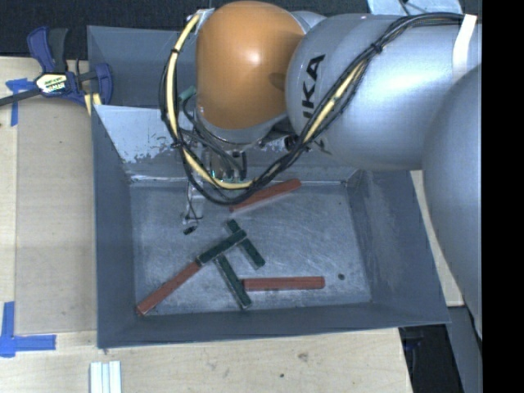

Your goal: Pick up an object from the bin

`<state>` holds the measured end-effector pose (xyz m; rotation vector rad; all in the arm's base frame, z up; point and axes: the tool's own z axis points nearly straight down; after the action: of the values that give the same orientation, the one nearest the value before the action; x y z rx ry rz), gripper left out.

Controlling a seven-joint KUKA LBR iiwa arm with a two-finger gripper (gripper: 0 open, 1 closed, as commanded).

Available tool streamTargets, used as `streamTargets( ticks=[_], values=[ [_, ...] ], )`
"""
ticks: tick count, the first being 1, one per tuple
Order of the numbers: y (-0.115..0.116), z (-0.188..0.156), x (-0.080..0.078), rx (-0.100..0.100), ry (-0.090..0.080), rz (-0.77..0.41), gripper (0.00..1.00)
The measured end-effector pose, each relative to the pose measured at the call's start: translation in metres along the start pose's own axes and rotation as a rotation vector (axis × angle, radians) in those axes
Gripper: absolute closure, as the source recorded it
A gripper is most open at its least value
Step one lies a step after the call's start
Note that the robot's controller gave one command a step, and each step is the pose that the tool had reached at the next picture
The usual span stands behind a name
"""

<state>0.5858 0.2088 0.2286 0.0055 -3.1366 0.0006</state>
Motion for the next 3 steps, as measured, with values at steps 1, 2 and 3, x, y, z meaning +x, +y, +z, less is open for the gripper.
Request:
streamTargets(
  ticks=[1, 2, 3],
  values=[
    [-0.025, 0.116, 0.051, -0.002, -0.007, -0.04, 0.0],
    [-0.042, 0.162, 0.073, 0.001, -0.001, -0.038, 0.0],
    [-0.042, 0.159, 0.071, -0.002, -0.008, -0.037, 1.0]
  ],
)
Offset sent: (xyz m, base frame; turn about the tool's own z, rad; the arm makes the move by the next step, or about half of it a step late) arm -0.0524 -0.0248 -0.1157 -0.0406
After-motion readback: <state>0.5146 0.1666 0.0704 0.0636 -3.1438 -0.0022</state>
